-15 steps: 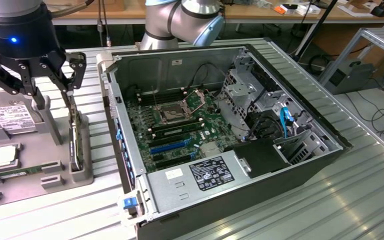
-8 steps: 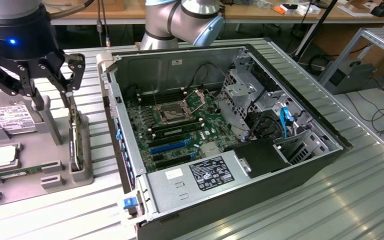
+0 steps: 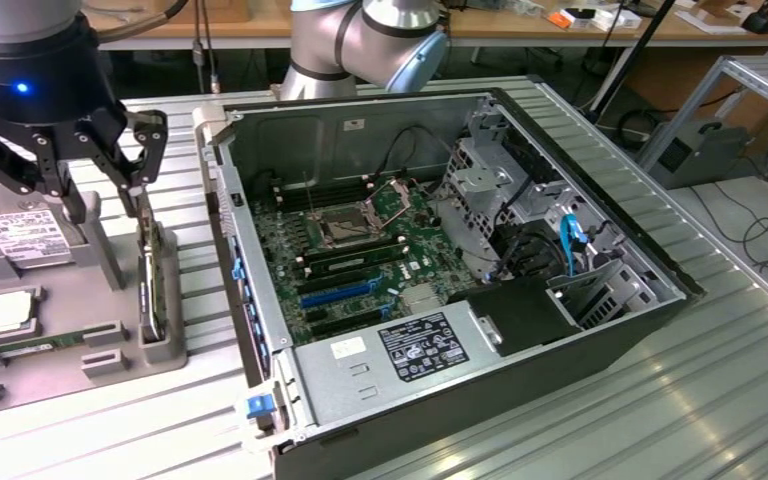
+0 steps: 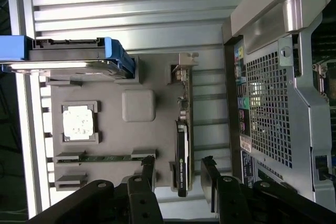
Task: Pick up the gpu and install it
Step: 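Pick up the gpu and move the gpu toward the slot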
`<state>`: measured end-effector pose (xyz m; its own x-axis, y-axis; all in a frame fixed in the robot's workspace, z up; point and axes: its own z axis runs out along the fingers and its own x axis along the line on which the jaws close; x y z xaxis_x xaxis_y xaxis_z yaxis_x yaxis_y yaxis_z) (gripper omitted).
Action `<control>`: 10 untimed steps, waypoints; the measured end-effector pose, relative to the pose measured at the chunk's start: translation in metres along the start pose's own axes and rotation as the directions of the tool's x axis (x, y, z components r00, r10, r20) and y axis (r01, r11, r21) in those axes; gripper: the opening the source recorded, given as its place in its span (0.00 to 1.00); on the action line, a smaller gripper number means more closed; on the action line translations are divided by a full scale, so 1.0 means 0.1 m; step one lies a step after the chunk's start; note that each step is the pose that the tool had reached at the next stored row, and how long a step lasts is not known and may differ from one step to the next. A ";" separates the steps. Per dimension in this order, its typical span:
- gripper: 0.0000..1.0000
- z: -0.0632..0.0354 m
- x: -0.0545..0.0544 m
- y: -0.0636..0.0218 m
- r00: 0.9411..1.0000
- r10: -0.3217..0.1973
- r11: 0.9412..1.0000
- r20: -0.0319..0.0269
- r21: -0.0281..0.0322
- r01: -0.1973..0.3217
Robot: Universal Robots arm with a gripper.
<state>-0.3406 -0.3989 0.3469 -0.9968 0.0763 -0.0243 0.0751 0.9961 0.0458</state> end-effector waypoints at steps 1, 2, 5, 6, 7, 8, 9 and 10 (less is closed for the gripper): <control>0.48 0.001 0.00 0.000 1.000 0.000 1.000 0.000 0.000 0.000; 0.48 0.003 0.00 0.000 1.000 0.000 1.000 0.000 0.000 0.000; 0.48 0.009 0.01 -0.001 1.000 0.000 1.000 0.000 0.000 0.000; 0.48 0.012 0.01 -0.001 1.000 0.000 1.000 0.000 0.000 0.000; 0.48 0.014 0.01 -0.001 1.000 0.000 1.000 0.000 0.000 0.000; 0.48 0.015 0.01 -0.001 1.000 0.000 1.000 0.000 0.000 0.000; 0.48 0.016 0.01 -0.001 1.000 0.000 1.000 0.000 0.000 0.000; 0.48 0.018 0.01 -0.001 1.000 0.000 1.000 0.000 0.000 0.000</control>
<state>-0.3412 -0.3989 0.3451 -0.9968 0.0762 -0.0244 0.0750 0.9961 0.0459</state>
